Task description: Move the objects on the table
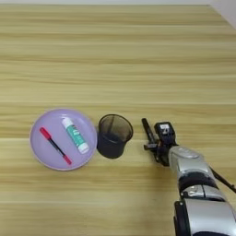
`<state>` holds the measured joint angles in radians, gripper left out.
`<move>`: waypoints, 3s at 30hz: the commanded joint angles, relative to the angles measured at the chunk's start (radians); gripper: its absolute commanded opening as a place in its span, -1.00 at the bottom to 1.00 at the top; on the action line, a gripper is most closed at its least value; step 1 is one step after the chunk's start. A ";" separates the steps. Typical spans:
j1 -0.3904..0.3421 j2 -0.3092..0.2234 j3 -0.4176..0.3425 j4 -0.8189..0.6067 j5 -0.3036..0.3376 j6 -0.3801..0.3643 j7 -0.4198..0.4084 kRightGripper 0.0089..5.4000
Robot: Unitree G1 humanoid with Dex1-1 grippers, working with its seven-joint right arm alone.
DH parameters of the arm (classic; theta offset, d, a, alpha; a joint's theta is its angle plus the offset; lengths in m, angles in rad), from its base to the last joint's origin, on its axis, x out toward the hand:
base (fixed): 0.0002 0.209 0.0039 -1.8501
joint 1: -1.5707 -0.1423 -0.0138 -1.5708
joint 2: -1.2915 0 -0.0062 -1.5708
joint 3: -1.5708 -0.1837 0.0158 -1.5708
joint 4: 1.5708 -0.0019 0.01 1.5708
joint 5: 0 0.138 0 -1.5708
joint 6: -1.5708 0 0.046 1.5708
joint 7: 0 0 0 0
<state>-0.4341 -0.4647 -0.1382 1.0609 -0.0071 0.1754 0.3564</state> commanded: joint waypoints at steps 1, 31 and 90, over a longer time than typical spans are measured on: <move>-0.053 -0.044 0.000 -0.022 -0.005 -0.015 -0.010 -0.35; -0.041 -0.056 -0.033 -0.139 0.043 0.002 0.042 1.00; 0.213 -0.051 0.012 -1.124 0.151 0.501 0.129 1.00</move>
<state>-0.1796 -0.4939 -0.1181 -0.0088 0.1456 0.7014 0.4932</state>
